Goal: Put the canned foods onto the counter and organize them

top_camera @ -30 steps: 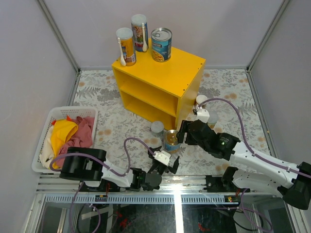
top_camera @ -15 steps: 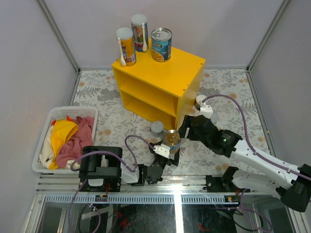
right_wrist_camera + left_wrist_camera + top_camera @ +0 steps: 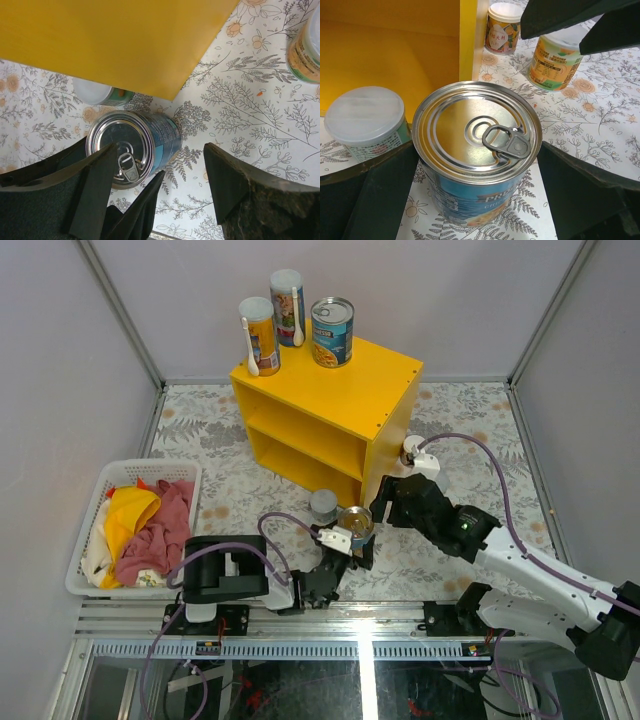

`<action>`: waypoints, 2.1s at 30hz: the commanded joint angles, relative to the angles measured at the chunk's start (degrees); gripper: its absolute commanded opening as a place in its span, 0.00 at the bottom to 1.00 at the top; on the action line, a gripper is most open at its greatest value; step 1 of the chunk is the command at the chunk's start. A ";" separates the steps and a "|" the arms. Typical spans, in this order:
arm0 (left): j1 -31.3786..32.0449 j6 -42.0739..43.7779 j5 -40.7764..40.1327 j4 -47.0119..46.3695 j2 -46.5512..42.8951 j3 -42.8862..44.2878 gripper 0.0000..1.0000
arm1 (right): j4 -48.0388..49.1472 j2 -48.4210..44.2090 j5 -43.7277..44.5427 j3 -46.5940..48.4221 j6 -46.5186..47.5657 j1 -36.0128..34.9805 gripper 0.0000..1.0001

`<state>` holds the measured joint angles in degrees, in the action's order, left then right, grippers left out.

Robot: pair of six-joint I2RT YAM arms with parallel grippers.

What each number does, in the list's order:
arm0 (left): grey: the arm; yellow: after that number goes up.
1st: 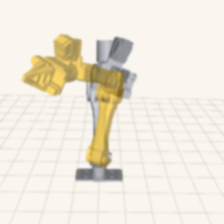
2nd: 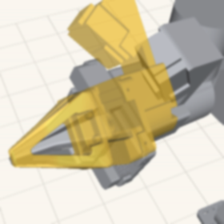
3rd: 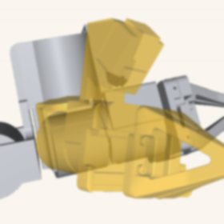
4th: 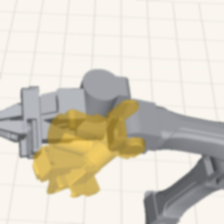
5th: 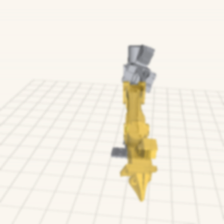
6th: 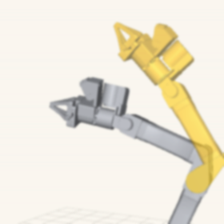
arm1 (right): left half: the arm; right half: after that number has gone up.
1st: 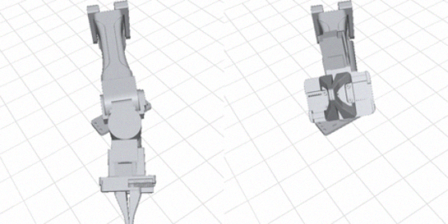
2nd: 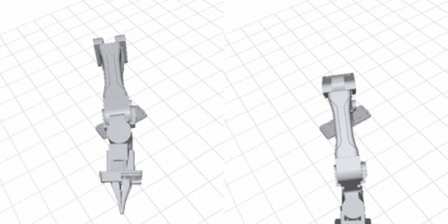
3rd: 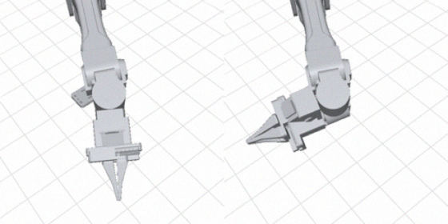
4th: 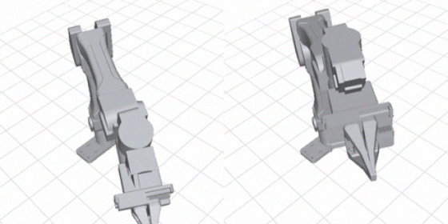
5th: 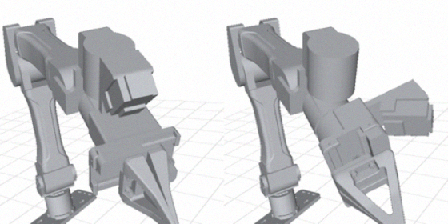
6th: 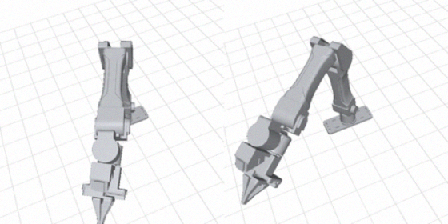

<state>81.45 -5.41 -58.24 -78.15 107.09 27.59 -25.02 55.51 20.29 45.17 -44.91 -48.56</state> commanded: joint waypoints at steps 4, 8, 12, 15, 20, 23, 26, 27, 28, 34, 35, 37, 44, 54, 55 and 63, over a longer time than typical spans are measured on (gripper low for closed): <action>-1.87 0.33 1.03 -7.58 1.59 1.53 1.00 | 0.71 0.08 -1.55 2.28 1.81 1.51 0.77; -2.88 0.70 1.91 -9.23 2.91 1.95 1.00 | 0.59 0.26 -2.05 2.51 2.49 1.88 0.77; -3.78 0.66 3.31 -9.91 3.64 2.67 1.00 | 0.42 0.59 -2.50 2.46 2.83 2.22 0.77; -4.31 0.39 3.84 -10.44 4.29 2.97 0.99 | 0.24 0.64 -2.76 2.56 3.14 2.33 0.77; -4.58 0.61 3.48 -12.36 5.25 2.73 0.82 | -0.02 0.65 -2.92 2.60 3.63 2.43 0.76; -4.57 0.85 3.21 -12.74 4.86 2.51 0.55 | -0.28 0.53 -2.86 2.44 3.91 2.42 0.75; -4.52 1.35 3.28 -12.82 4.20 2.42 0.37 | -0.38 0.03 -2.57 2.01 4.23 2.48 0.74; -4.49 1.47 3.51 -12.82 3.85 2.36 0.32 | -0.34 -0.15 -2.45 1.83 4.29 2.50 0.74; -4.51 1.61 3.86 -12.82 3.43 2.23 0.28 | -0.40 -0.28 -2.40 1.71 4.45 2.50 0.73; -3.66 3.45 5.52 -12.69 0.04 1.65 0.08 | -0.06 -1.26 -2.15 0.86 5.09 3.06 0.72; -3.46 4.00 5.76 -12.60 -0.69 1.57 0.03 | 0.01 -1.45 -2.07 0.62 5.09 3.17 0.71; -2.96 5.19 5.77 -11.87 -2.69 1.51 0.00 | 0.27 -1.91 -2.03 0.04 5.16 3.44 0.71; -0.58 9.48 5.09 -2.47 -12.43 2.22 0.00 | 1.64 -3.72 -1.58 -2.68 5.10 4.73 0.71; 3.23 1.94 -0.23 38.01 -35.05 12.61 0.00 | 4.70 -3.99 -2.06 -6.23 3.83 6.88 0.71; 3.16 1.25 -0.24 41.68 -36.54 14.43 0.00 | 5.12 -3.74 -2.25 -6.43 3.74 7.16 0.71; 2.68 6.44 0.68 68.17 -39.93 35.54 0.00 | 8.48 -2.13 -2.86 -7.47 2.50 7.86 0.71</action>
<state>84.53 -2.09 -56.03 -18.61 69.71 51.86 -20.80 52.88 17.28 37.69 -41.32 -41.15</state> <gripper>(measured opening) 0.816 0.710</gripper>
